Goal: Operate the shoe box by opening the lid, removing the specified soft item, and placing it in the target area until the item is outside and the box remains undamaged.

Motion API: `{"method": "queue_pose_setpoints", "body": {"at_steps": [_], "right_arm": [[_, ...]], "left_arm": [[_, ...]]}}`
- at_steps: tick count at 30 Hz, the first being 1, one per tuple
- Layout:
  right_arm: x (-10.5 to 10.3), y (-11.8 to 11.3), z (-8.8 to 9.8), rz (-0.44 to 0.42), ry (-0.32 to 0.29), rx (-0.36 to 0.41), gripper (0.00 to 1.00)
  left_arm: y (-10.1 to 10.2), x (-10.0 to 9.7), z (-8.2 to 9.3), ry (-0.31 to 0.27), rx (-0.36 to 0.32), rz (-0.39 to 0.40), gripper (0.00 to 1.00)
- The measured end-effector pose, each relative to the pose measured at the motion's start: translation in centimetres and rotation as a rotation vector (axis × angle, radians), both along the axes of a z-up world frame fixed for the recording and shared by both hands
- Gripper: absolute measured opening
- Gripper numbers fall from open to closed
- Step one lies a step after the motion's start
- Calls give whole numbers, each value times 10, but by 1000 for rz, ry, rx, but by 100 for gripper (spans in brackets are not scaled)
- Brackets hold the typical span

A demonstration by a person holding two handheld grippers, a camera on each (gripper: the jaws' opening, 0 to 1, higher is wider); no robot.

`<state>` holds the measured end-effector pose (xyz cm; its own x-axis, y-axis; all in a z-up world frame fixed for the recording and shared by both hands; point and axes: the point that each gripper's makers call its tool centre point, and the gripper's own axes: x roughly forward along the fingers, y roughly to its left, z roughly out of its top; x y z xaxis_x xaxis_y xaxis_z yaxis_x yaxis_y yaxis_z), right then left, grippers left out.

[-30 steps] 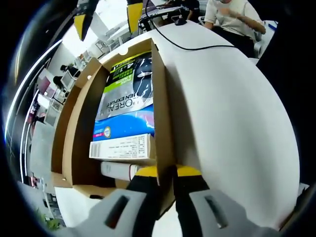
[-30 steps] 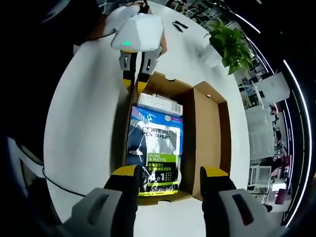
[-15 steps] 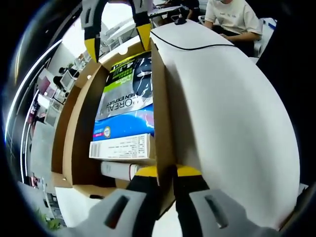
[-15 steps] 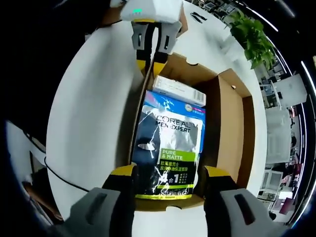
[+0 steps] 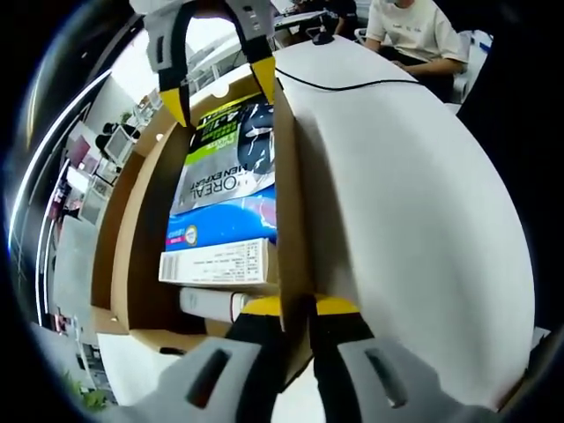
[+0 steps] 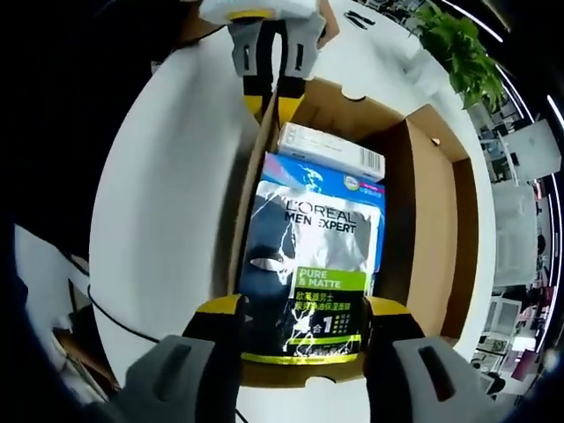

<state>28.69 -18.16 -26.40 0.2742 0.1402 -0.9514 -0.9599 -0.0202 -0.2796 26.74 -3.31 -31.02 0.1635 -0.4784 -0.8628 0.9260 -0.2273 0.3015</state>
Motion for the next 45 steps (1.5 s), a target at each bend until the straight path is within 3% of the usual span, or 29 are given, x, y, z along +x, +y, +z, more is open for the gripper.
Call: {"method": "queue_pose_setpoints", "body": {"at_steps": [8,10,14,17,21,22,24,25,27,38,45], "right_arm": [[6,3,-14,-39,-15,15,53],[8,2,-13,-57,-37,27,54],[15,-2,-5,-119,-140,34,58],[8,0,-6,-104,-147,43,53],[10,0,-6,-107,-122,48,51],[5,-2,-5,-108,-76,35,51],[7,-2,-1,-95,-47,32,55],[3,-3,-3,-107,12,27,55],[2,-2,-10,-93,64,18,51],[13,2,-25,-107,78,25,60],[11,3,-23,-104,15,45,57]], "left_arm": [[1,0,0,-2,2,-5,9],[1,-3,1,-3,2,-6,9],[1,-8,2,0,-3,-7,9],[1,-12,2,0,-3,-10,9],[1,-10,2,5,-6,-11,8],[0,-9,2,4,-7,-11,8],[0,-9,2,5,-7,-5,9],[0,-9,2,5,-7,-6,9],[0,-7,1,5,-7,-8,9],[-1,1,0,6,-4,-8,8],[-1,2,-1,4,-2,-13,8]]}}
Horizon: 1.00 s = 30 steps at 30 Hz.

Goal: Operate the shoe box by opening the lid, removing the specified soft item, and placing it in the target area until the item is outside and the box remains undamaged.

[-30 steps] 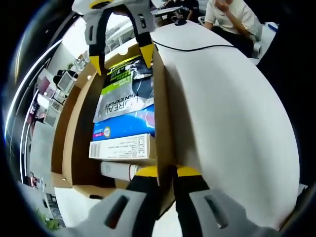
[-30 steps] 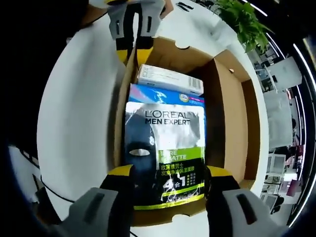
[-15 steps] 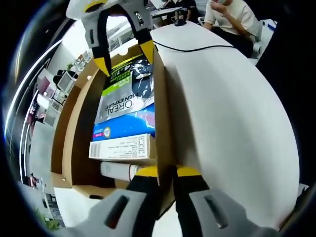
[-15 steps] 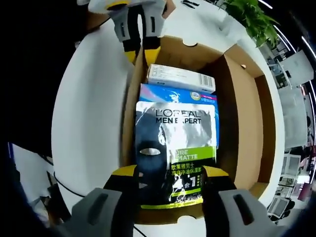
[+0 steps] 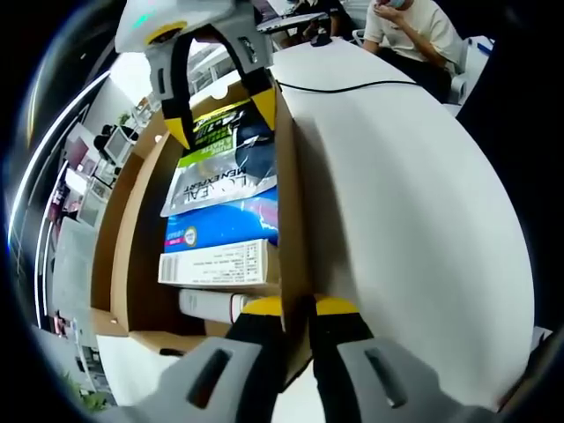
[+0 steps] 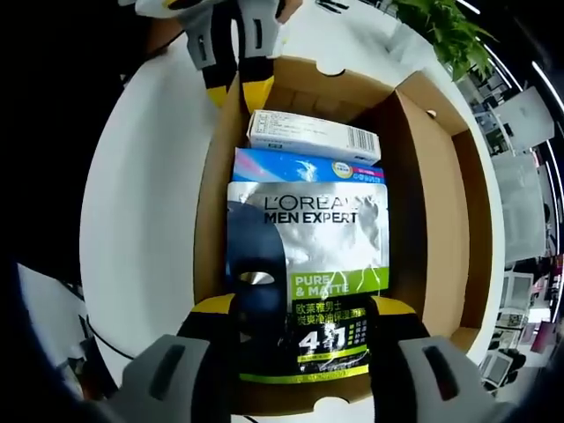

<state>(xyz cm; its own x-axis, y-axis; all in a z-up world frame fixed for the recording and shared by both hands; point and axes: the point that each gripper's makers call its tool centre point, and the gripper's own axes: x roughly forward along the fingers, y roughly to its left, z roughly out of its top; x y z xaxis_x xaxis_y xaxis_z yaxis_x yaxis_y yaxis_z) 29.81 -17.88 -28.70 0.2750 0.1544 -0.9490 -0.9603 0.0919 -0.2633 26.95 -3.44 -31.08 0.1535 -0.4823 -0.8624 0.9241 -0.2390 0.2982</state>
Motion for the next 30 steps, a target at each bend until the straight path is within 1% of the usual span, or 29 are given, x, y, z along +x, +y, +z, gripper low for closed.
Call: {"method": "queue_pose_setpoints", "body": {"at_steps": [2,3,4,5,9,10,11,12,13,15,16,17,18,20,22,24,27,28,30], "right_arm": [[2,0,1,0,-16,6,58],[5,-1,3,-8,-37,4,61],[11,-2,6,-18,-77,-4,65],[13,-1,8,-16,-96,-3,68],[6,0,11,-12,-138,22,65],[5,0,11,-13,-137,29,63],[4,0,13,3,-133,41,62],[6,-1,15,4,-131,40,62],[5,-1,15,-4,-96,43,62],[6,-3,11,-23,-47,31,65],[4,-2,7,-13,-12,18,65],[1,-1,5,8,10,7,64],[3,2,3,29,5,1,63],[4,5,-5,27,-5,-19,63],[4,5,-7,22,-1,-26,64],[9,3,-3,15,-32,-20,67],[6,3,-4,9,-31,-9,65],[8,3,-3,11,-44,-10,66],[12,3,1,0,-97,-9,69]], "left_arm": [[0,0,0,-1,1,0,8],[0,0,0,-1,0,2,8],[0,1,0,-1,0,3,8],[0,1,0,-2,0,2,8],[0,0,0,0,-3,-4,8],[0,0,0,0,-4,-4,8],[0,0,0,0,-4,-4,8],[0,0,0,0,-3,-5,8],[0,0,0,0,-4,-5,8],[0,0,0,0,-5,-7,8],[0,0,0,-1,-5,-7,8],[0,0,0,-2,-4,-8,8],[0,-1,0,-3,-4,-8,8],[0,-1,0,-4,-2,-11,8],[0,-1,0,-3,-2,-16,8],[0,-1,0,-6,1,-10,8],[1,-1,0,-9,4,-11,8],[1,-1,0,-11,5,-14,8],[1,-1,0,-11,5,-12,8]]}}
